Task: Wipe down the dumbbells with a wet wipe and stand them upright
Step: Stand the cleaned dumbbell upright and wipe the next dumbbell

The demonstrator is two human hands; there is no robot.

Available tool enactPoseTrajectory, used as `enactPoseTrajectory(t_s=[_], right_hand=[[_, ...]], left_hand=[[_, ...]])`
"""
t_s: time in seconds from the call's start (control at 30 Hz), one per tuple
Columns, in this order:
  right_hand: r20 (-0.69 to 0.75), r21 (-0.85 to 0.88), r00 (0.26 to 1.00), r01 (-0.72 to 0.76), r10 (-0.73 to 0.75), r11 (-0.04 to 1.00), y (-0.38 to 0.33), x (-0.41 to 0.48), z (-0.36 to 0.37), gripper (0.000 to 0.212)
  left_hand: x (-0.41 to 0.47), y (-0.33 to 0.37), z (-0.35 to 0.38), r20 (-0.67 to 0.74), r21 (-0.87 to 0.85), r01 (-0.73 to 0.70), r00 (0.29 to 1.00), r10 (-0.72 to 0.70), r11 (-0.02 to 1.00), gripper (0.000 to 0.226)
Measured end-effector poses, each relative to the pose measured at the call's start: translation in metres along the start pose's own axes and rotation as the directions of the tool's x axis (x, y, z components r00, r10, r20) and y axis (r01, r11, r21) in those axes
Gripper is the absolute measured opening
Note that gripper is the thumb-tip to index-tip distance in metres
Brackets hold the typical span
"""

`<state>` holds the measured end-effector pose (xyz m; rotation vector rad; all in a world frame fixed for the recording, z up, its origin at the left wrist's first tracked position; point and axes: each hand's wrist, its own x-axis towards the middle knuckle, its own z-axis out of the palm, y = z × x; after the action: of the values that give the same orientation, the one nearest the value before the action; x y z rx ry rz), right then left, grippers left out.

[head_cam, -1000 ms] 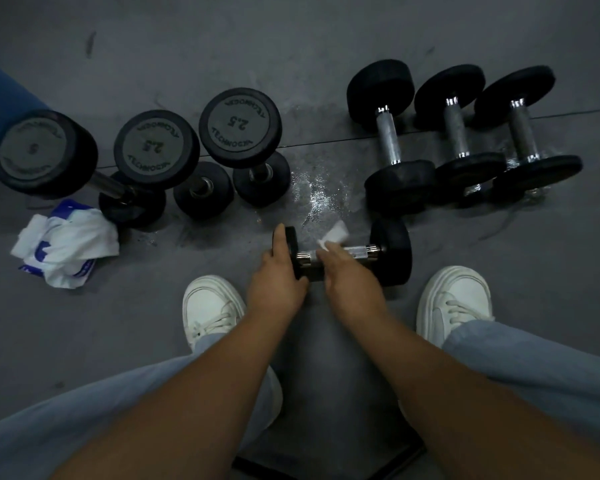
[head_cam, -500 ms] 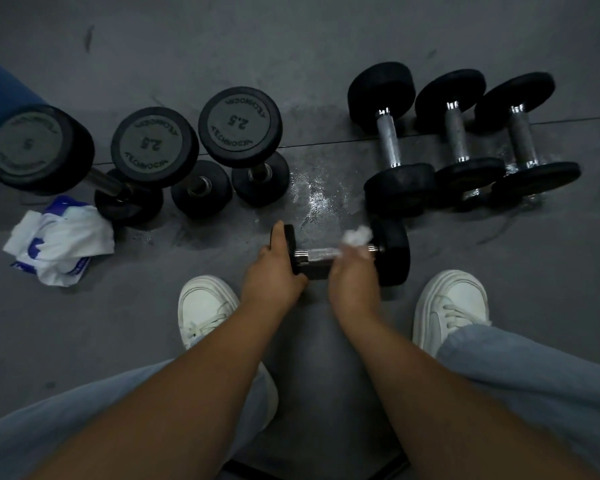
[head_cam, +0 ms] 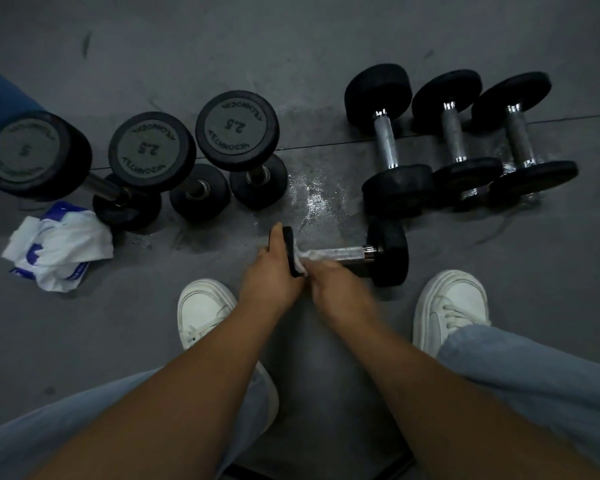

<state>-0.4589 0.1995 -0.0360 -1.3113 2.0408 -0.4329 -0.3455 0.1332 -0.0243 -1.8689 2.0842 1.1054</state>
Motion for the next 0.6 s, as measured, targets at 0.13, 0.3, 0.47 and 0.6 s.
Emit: enactPoseTrajectory(t_s=[0.13, 0.3, 0.47, 0.6], right_hand=[[-0.199, 0.009, 0.917, -0.351, 0.346, 0.936, 0.015, 0.010, -0.013, 0.042], [0.022, 0.066, 0.972, -0.237, 0.236, 0.969, -0.003, 0.000, -0.011, 0.040], [0.101, 0.040, 0.974, -0.209, 0.204, 0.977, 0.001, -0.004, -0.003, 0.036], [-0.123, 0.090, 0.940, -0.309, 0.319, 0.947, 0.014, 0.002, -0.006, 0.038]], left_hand=[[-0.001, 0.000, 0.000, 0.010, 0.039, 0.011, 1.000, -0.012, 0.999, 0.109], [0.000, -0.001, 0.000, 0.024, 0.018, -0.001, 1.000, 0.000, 1.000, 0.108], [0.009, 0.005, -0.007, 0.018, 0.073, -0.001, 1.000, 0.000, 0.997, 0.097], [0.008, 0.005, -0.014, 0.054, 0.092, 0.081, 0.995, -0.086, 0.992, 0.089]])
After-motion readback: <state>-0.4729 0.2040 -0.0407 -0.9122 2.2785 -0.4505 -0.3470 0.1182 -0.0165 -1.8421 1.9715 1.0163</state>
